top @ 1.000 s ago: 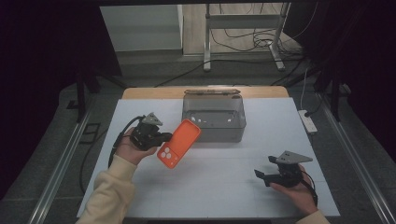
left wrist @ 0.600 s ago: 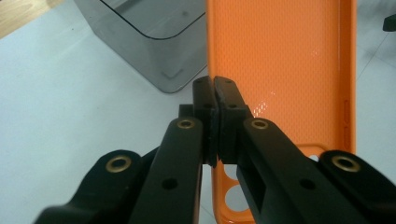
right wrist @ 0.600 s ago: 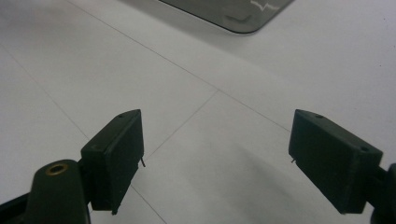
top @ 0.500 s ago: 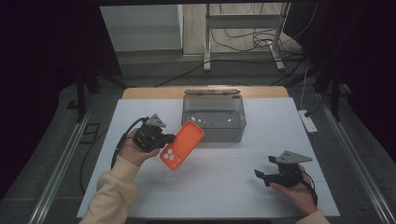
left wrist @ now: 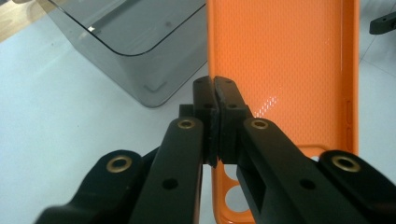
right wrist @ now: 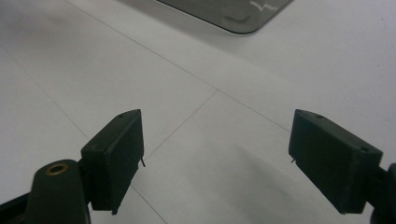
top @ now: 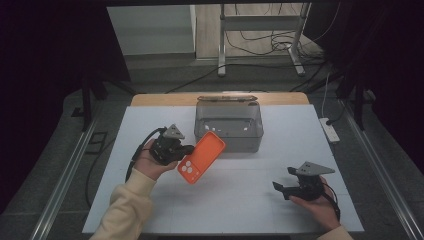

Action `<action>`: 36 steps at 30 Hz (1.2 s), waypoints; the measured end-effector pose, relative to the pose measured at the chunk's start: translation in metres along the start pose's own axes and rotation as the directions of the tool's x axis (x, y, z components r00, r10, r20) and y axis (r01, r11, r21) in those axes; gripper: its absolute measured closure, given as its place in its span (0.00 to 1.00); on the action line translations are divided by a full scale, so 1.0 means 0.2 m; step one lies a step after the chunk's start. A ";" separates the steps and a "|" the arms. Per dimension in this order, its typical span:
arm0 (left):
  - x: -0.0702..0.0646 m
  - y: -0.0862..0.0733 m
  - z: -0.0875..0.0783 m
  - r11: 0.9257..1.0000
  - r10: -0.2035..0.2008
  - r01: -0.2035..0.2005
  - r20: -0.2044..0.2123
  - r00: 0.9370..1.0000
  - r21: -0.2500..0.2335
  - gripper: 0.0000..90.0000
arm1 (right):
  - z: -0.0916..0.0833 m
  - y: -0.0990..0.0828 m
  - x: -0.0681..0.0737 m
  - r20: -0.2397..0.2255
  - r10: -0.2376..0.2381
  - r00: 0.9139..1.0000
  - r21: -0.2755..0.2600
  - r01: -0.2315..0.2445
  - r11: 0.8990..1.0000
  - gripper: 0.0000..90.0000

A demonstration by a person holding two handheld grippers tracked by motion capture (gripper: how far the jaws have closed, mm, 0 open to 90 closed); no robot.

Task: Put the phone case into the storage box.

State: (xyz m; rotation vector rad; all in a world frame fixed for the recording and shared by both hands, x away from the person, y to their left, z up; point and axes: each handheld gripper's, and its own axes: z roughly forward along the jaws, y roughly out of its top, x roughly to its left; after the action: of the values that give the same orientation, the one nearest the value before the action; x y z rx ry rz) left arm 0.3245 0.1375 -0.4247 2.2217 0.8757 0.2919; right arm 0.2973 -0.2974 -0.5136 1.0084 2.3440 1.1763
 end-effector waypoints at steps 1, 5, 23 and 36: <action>0.00 0.00 0.00 1.000 0.003 -0.003 -0.001 1.000 -0.002 0.99 | 0.00 0.00 0.00 0.000 0.001 1.000 -0.003 -0.001 1.000 0.21; -0.01 0.00 0.00 1.000 0.012 -0.012 0.004 1.000 -0.008 0.98 | -0.01 0.01 0.00 0.004 -0.009 1.000 -0.015 0.009 1.000 0.21; -0.05 0.01 0.04 0.999 0.038 -0.038 0.023 0.999 -0.011 0.98 | 0.00 0.02 0.00 -0.010 -0.006 1.000 -0.019 0.006 1.000 0.21; -0.05 0.01 0.04 0.999 0.041 -0.041 0.020 0.999 -0.012 0.98 | -0.01 0.05 0.03 -0.023 -0.013 1.000 -0.041 0.012 0.999 0.21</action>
State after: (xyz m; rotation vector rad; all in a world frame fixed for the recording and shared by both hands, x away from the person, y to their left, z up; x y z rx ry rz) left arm 0.3221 0.1244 -0.4286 2.2307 0.8165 0.2929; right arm 0.2964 -0.2894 -0.5053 0.9704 2.3310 1.2322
